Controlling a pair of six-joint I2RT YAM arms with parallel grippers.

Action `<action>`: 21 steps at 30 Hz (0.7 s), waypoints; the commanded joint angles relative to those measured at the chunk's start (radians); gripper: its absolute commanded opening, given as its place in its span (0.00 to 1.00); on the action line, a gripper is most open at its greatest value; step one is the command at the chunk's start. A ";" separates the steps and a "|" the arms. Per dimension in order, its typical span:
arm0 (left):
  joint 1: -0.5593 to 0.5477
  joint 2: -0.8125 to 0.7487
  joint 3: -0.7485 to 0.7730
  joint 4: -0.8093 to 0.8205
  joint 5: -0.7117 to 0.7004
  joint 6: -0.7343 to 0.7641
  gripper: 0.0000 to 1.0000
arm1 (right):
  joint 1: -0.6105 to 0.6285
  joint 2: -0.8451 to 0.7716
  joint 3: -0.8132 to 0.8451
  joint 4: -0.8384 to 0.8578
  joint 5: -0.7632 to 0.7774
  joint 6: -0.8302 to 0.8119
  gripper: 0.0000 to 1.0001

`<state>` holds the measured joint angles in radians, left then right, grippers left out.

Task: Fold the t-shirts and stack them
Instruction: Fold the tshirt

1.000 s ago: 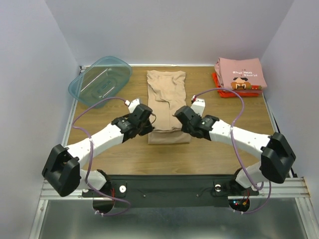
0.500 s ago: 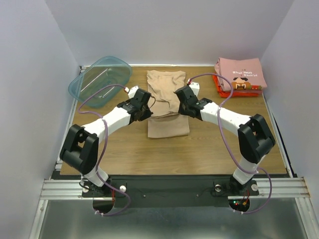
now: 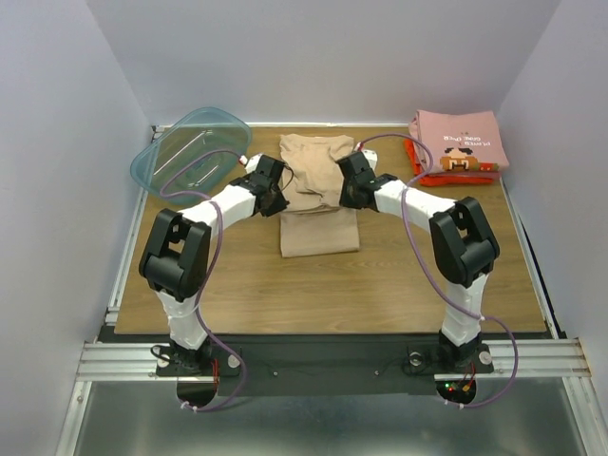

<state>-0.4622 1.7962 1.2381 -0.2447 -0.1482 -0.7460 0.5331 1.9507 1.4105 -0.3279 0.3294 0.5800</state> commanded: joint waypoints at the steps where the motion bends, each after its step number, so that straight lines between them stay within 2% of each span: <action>1: 0.010 0.005 0.057 0.033 0.032 0.069 0.38 | -0.022 0.010 0.044 0.036 -0.006 -0.022 0.10; 2: 0.010 0.002 0.064 0.039 0.044 0.074 0.58 | -0.024 0.002 0.045 0.036 -0.009 -0.019 0.24; 4: 0.010 -0.009 0.066 0.042 0.055 0.086 0.70 | -0.027 -0.010 0.044 0.036 -0.010 -0.020 0.40; 5: 0.008 -0.029 0.064 0.044 0.059 0.089 0.81 | -0.027 -0.019 0.041 0.036 -0.012 -0.022 0.59; 6: 0.008 -0.040 0.061 0.044 0.061 0.094 0.97 | -0.027 -0.029 0.035 0.036 -0.016 -0.022 0.67; 7: 0.008 -0.053 0.058 0.044 0.059 0.100 0.97 | -0.027 -0.057 0.016 0.036 -0.024 -0.023 0.72; 9: 0.008 -0.109 0.025 0.047 0.059 0.099 0.98 | -0.027 -0.105 -0.013 0.041 -0.084 -0.034 0.89; 11: 0.007 -0.173 -0.037 0.051 0.065 0.093 0.98 | -0.027 -0.137 -0.060 0.053 -0.142 -0.039 1.00; 15: 0.007 -0.308 -0.210 0.065 0.053 0.050 0.99 | -0.021 -0.223 -0.255 0.141 -0.299 -0.052 1.00; 19: 0.005 -0.502 -0.444 0.076 0.061 -0.010 0.99 | -0.007 -0.291 -0.320 0.230 -0.381 -0.104 1.00; 21: 0.005 -0.576 -0.515 0.084 0.067 -0.027 0.99 | -0.001 -0.296 -0.332 0.262 -0.501 -0.161 1.00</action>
<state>-0.4564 1.3403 0.8577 -0.1654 -0.0826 -0.7223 0.5140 1.6951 1.0935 -0.2104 0.0208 0.5110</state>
